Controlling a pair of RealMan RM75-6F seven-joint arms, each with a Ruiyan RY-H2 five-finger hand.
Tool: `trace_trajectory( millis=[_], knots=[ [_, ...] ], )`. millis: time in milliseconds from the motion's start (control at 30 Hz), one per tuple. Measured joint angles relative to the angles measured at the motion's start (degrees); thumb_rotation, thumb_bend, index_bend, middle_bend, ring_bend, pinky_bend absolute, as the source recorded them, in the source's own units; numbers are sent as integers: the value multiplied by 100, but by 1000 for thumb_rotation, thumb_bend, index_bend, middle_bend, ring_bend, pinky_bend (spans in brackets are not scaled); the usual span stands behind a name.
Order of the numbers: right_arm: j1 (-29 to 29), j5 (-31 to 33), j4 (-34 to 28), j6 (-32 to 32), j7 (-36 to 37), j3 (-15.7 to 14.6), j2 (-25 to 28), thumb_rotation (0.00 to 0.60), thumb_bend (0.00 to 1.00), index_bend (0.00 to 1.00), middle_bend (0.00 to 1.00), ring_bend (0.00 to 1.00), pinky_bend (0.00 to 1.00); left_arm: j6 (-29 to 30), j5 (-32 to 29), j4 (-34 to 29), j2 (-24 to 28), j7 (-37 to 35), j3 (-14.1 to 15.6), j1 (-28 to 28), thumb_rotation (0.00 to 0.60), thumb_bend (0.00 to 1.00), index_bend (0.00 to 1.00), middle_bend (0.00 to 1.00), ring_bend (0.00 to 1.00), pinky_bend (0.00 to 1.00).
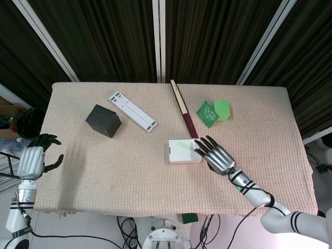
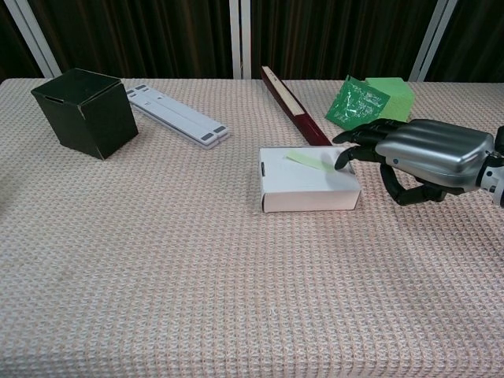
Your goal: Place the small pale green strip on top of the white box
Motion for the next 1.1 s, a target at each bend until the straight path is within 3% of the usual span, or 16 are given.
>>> trace_trajectory(
  millis=[1100],
  knots=[
    [5,-52,108,8,161,8,3,558,1000,217,0,0,0,111,48,-73,58,2,7,52,551,299,397,251,148,232]
  ],
)
